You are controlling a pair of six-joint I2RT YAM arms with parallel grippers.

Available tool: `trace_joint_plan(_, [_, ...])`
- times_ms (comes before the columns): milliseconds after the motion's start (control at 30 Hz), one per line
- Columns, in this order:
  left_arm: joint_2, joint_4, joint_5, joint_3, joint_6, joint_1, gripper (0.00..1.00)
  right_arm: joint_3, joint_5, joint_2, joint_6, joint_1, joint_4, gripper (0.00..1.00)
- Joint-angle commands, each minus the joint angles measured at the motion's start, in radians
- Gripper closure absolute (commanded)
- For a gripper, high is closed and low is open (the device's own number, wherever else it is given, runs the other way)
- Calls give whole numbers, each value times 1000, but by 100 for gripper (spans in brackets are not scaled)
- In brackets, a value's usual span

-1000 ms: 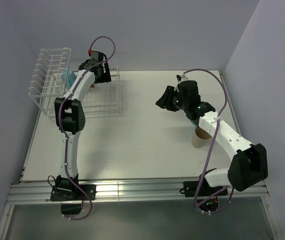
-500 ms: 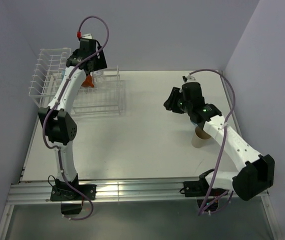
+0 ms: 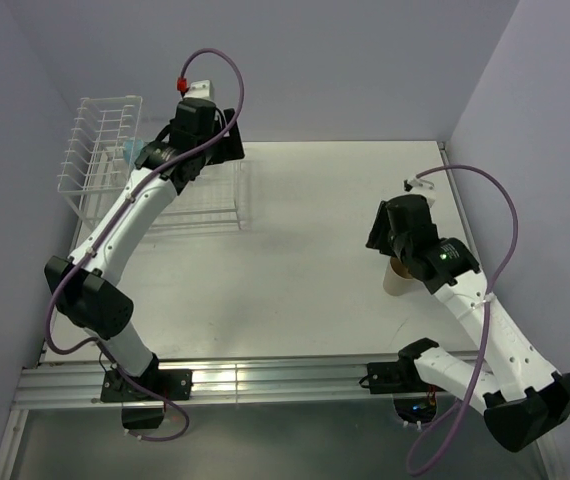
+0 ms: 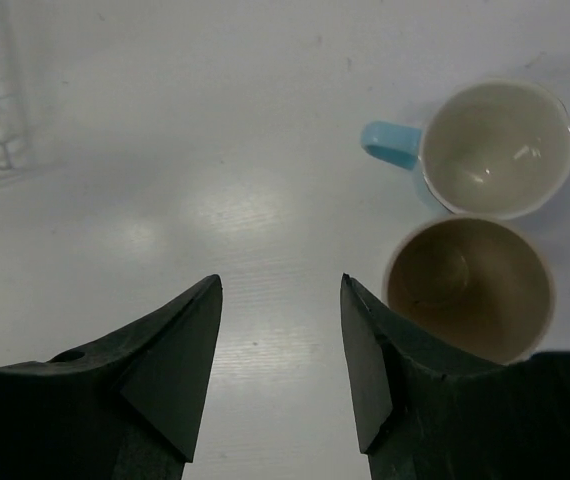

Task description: Load the cups into the dish rack

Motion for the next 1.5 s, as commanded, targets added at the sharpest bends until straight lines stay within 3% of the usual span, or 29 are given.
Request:
trace_joint_plan(0, [-64,64,22,-32,-19,-21,11,-49,102,11,30,-10,-64,41])
trace_joint_plan(500, [-90,100,48,-133,-2,-31,11,-145,171,58,84,-50,-58,47])
trace_joint_plan(967, [-81,113,63,-167,-5,-34,12,-209,124,108,70,-93,23,55])
trace_joint_plan(1233, [-104,126,79,-217,-16,-35,13,-229,72,132,61,-107,65,68])
trace_joint_plan(1367, [-125,143,102,-248,-24,-35,13,-240,18,137,44,-107,88,100])
trace_joint_plan(1467, [-137,154,128,-265,-30,-35,12,-217,-74,114,30,-104,96,100])
